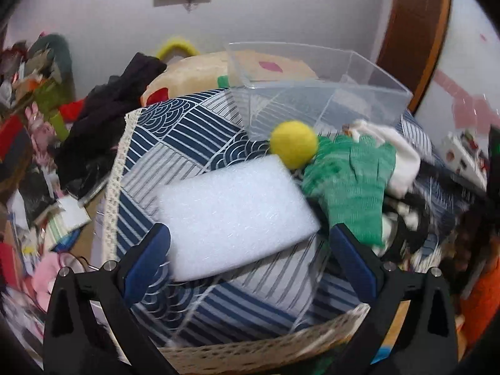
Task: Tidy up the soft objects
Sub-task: 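Grasp the white foam block with left tool while right tool grasps the silver packet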
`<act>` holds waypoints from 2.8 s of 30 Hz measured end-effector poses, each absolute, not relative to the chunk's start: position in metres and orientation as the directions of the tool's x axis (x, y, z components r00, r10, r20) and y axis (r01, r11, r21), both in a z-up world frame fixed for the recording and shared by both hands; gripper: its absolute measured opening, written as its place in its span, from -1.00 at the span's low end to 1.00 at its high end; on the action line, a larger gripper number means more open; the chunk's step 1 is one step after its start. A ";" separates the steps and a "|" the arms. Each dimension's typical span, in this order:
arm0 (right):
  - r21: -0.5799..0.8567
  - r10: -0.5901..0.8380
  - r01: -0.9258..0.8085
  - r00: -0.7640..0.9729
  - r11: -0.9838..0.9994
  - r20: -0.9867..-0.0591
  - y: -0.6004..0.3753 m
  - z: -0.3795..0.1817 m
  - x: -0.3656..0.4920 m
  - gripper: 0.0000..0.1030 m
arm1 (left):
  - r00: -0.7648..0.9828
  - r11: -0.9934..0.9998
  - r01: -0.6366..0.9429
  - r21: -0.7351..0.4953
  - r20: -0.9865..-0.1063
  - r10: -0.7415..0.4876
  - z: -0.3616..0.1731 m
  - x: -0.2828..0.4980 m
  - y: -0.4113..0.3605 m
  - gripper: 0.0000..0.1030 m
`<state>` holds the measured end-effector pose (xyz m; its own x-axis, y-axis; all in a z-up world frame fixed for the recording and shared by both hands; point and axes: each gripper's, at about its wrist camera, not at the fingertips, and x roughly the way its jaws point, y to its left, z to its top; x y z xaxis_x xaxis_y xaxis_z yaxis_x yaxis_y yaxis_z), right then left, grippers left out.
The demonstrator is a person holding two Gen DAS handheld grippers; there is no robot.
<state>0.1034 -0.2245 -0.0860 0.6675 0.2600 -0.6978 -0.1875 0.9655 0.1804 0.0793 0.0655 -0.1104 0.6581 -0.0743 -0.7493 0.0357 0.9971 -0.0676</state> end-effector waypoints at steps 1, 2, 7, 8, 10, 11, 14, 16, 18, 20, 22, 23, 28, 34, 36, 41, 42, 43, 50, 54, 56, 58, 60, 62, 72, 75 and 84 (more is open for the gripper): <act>0.184 0.264 -0.189 0.667 0.965 -0.697 -0.224 -0.086 0.103 0.55 | 0.653 0.998 0.047 -0.037 -0.755 -0.058 -0.112 0.079 0.066 1.00; 0.186 0.266 -0.190 0.666 0.964 -0.697 -0.224 -0.087 0.104 0.55 | 0.647 0.998 0.060 0.004 -0.761 -0.036 -0.115 0.079 0.067 1.00; 0.188 0.268 -0.192 0.660 0.963 -0.702 -0.222 -0.087 0.104 0.55 | 0.594 0.989 0.119 0.087 -0.805 -0.001 -0.129 0.095 0.076 1.00; 0.188 0.269 -0.193 0.660 0.963 -0.701 -0.222 -0.087 0.103 0.55 | 0.590 0.988 0.114 0.102 -0.807 0.015 -0.131 0.101 0.077 1.00; 0.186 0.271 -0.198 0.662 0.963 -0.699 -0.221 -0.086 0.102 0.55 | 0.571 0.988 0.123 0.094 -0.821 0.007 -0.133 0.114 0.080 1.00; 0.182 0.270 -0.199 0.662 0.963 -0.699 -0.221 -0.086 0.102 0.55 | 0.561 0.989 0.130 0.074 -0.828 -0.012 -0.133 0.120 0.082 1.00; 0.180 0.268 -0.200 0.663 0.963 -0.699 -0.221 -0.086 0.102 0.55 | 0.550 0.987 0.157 0.043 -0.833 -0.051 -0.132 0.134 0.082 1.00; 0.182 0.269 -0.199 0.662 0.963 -0.700 -0.220 -0.086 0.102 0.55 | 0.547 0.983 0.178 0.050 -0.835 -0.057 -0.133 0.141 0.079 1.00; 0.183 0.271 -0.200 0.661 0.962 -0.700 -0.220 -0.086 0.103 0.55 | 0.551 0.980 0.189 0.067 -0.833 -0.050 -0.133 0.145 0.076 1.00; 0.181 0.268 -0.199 0.660 0.963 -0.702 -0.220 -0.087 0.103 0.55 | 0.555 0.978 0.199 0.068 -0.830 -0.055 -0.132 0.145 0.073 1.00; 0.181 0.267 -0.197 0.659 0.964 -0.703 -0.220 -0.088 0.103 0.55 | 0.562 0.980 0.192 0.045 -0.824 -0.072 -0.131 0.142 0.074 0.99; 0.180 0.266 -0.197 0.659 0.964 -0.703 -0.219 -0.088 0.103 0.55 | 0.563 0.983 0.184 0.028 -0.822 -0.082 -0.130 0.140 0.074 0.96; 0.180 0.266 -0.197 0.659 0.964 -0.703 -0.219 -0.087 0.103 0.55 | 0.567 0.987 0.159 -0.031 -0.815 -0.117 -0.125 0.119 0.075 0.63; 0.185 0.270 -0.198 0.657 0.963 -0.704 -0.219 -0.087 0.103 0.55 | 0.578 0.979 0.202 0.017 -0.809 -0.106 -0.112 0.090 0.065 0.48; 0.188 0.275 -0.201 0.656 0.961 -0.703 -0.219 -0.087 0.102 0.55 | 0.580 0.977 0.214 0.022 -0.807 -0.109 -0.107 0.092 0.066 0.70; 0.187 0.280 -0.210 0.656 0.960 -0.701 -0.218 -0.086 0.101 0.55 | 0.578 0.961 0.274 0.043 -0.806 -0.129 -0.103 0.113 0.063 0.95; 0.186 0.281 -0.212 0.657 0.959 -0.700 -0.218 -0.086 0.101 0.55 | 0.581 0.959 0.276 0.062 -0.805 -0.115 -0.105 0.119 0.061 0.95; 0.185 0.282 -0.214 0.658 0.959 -0.699 -0.218 -0.086 0.101 0.55 | 0.580 0.957 0.280 0.073 -0.808 -0.108 -0.107 0.122 0.061 0.95; 0.176 0.267 -0.202 0.657 0.963 -0.705 -0.217 -0.088 0.104 0.55 | 0.503 0.949 0.315 0.031 -0.853 -0.139 -0.136 0.147 0.060 0.95; 0.149 0.241 -0.193 0.662 0.970 -0.709 -0.214 -0.088 0.107 0.55 | 0.540 0.962 0.271 -0.013 -0.826 -0.163 -0.137 0.144 0.063 0.91; 0.123 0.218 -0.186 0.674 0.975 -0.706 -0.212 -0.088 0.108 0.55 | 0.547 0.965 0.258 -0.048 -0.816 -0.187 -0.136 0.139 0.066 0.89; 0.116 0.216 -0.192 0.676 0.975 -0.705 -0.211 -0.088 0.108 0.45 | 0.566 0.970 0.239 -0.052 -0.804 -0.183 -0.134 0.128 0.066 0.88; 0.123 0.231 -0.205 0.670 0.971 -0.706 -0.210 -0.089 0.108 0.10 | 0.590 0.974 0.223 -0.041 -0.790 -0.168 -0.133 0.118 0.066 0.87; 0.118 0.231 -0.212 0.664 0.970 -0.711 -0.208 -0.089 0.108 -0.06 | 0.610 0.978 0.208 -0.034 -0.776 -0.157 -0.131 0.105 0.065 0.87; 0.086 0.212 -0.211 0.708 0.974 -0.674 -0.209 -0.079 0.101 -0.64 | 0.692 0.998 0.060 0.017 -0.721 -0.030 -0.112 0.064 0.068 0.85; 0.081 0.209 -0.207 0.735 0.975 -0.645 -0.211 -0.070 0.097 -0.68 | 0.723 0.999 0.043 0.014 -0.691 -0.021 -0.097 0.060 0.068 0.85; 0.068 0.236 -0.238 0.806 0.969 -0.543 -0.207 -0.031 0.086 -0.69 | 0.826 0.999 0.052 0.005 -0.562 -0.040 -0.045 0.064 0.056 0.85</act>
<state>0.0858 -0.2070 -0.0313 0.8059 0.2360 -0.5430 -0.2376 0.9689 0.0685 0.0641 0.0562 -0.0452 0.8260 -0.0403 -0.5622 0.0521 0.9986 0.0050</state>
